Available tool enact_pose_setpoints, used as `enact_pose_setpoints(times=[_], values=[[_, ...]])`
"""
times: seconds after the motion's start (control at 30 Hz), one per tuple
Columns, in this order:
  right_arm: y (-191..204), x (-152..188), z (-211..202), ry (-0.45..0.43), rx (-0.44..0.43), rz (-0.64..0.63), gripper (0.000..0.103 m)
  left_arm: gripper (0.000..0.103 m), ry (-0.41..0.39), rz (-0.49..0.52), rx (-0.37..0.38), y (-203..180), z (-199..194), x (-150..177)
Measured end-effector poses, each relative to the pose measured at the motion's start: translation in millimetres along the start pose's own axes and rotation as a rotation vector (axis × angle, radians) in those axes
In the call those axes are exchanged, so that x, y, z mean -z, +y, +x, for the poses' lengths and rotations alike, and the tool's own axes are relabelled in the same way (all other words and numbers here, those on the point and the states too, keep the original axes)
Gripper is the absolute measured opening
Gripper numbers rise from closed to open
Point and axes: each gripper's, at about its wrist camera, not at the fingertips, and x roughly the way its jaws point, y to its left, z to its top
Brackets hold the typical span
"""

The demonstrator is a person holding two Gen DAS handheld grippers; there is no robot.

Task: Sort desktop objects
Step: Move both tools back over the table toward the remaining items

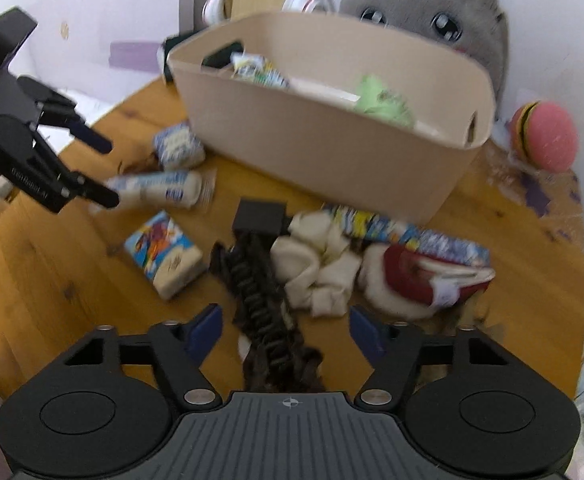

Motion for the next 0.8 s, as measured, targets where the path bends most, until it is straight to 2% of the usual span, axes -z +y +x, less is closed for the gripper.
enact_pose_setpoints(times=[0.17, 0.57, 0.6, 0.7, 0.8], values=[[4, 6, 18, 0.062, -0.009, 0.002, 0.065, 0.077, 0.038, 0.046, 0.019, -3, 15, -4], [1, 7, 34, 0.114, -0.022, 0.009, 0.065, 0.077, 0.089, 0.036, 0.105, -4, 26, -13], [1, 7, 35, 0.118, -0.022, 0.011, 0.065, 0.077, 0.091, 0.031, 0.109, -5, 25, -16], [1, 7, 36, 0.12, -0.025, 0.014, 0.065, 0.077, 0.022, 0.047, 0.109, -12, 13, -22], [1, 7, 37, 0.119, -0.028, 0.019, 0.065, 0.077, 0.026, 0.061, 0.124, -18, 14, -27]])
